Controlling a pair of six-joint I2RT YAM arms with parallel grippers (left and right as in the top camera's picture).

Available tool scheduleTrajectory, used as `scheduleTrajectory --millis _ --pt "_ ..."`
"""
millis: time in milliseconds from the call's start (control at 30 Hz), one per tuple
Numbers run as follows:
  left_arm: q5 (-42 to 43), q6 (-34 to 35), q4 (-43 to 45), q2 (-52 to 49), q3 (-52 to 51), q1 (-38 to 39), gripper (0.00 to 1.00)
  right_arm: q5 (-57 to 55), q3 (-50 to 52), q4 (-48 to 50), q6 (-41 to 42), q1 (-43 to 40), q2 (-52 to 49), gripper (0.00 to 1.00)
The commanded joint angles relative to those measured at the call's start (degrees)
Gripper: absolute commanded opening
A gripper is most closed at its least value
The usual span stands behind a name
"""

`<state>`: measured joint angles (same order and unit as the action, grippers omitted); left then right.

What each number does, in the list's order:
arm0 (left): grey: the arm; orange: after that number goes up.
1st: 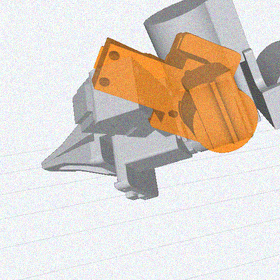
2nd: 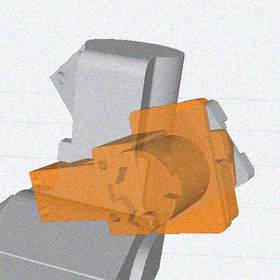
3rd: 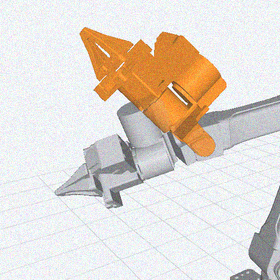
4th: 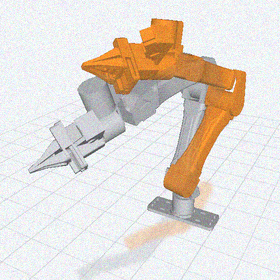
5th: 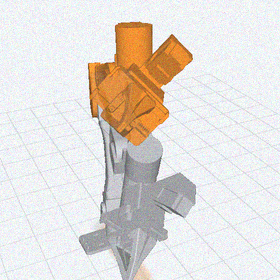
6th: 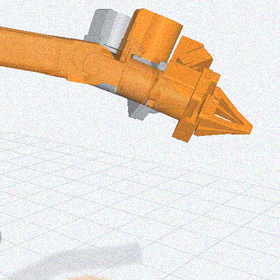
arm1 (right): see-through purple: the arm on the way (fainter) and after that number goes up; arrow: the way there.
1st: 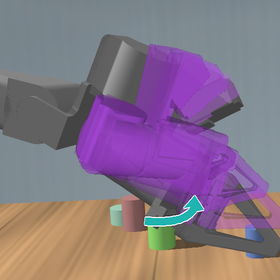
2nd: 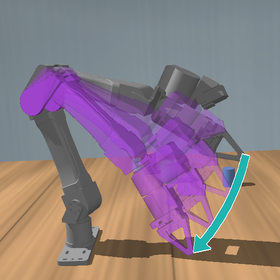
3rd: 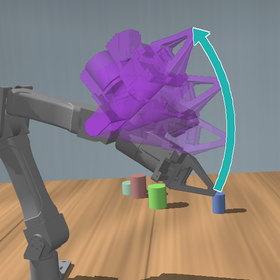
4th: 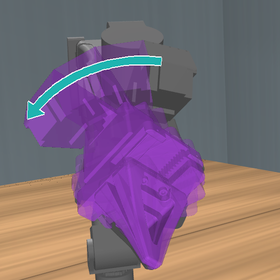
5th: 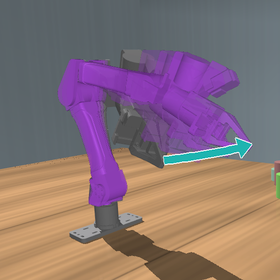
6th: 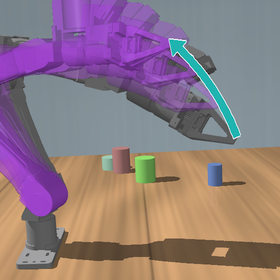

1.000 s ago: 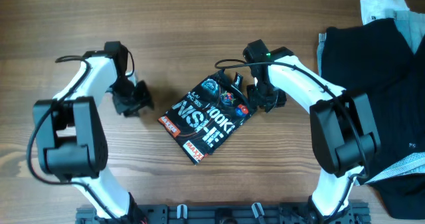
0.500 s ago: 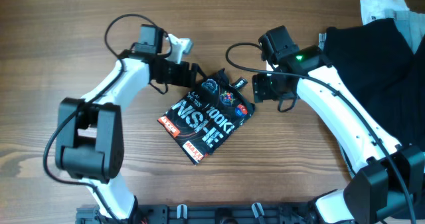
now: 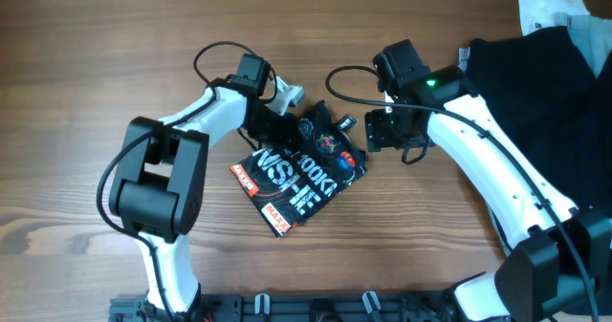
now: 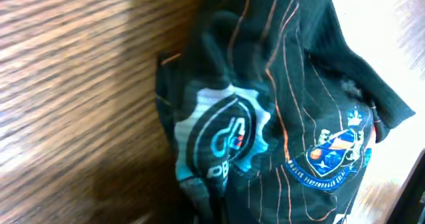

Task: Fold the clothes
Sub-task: 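Grasp the folded bundle with the left gripper and lift it, then carry the bundle to the far left corner and release it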

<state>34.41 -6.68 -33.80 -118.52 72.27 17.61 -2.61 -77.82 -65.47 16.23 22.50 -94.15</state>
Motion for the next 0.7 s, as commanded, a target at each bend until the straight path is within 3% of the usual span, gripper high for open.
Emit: scheduleTrajectory --millis 0,167,467,667 --pt "-10.23 2.32 0.33 -1.97 0.70 -2.86 0.04 0.07 -0.61 -0.20 0.42 0.09 0.81 0.72" --pt "-19.98 9.46 0.42 0.66 5.79 -14.62 0.04 0.07 -0.61 -0.24 0.42 0.09 0.81 0.72" --pt "-18.10 14.91 8.48 1.11 7.91 -45.83 0.04 0.07 -0.61 -0.13 1.88 0.09 0.81 0.72" --pt "-17.79 14.86 16.44 1.11 7.91 -55.23 0.04 0.09 -0.61 -0.07 1.95 0.09 0.81 0.72"
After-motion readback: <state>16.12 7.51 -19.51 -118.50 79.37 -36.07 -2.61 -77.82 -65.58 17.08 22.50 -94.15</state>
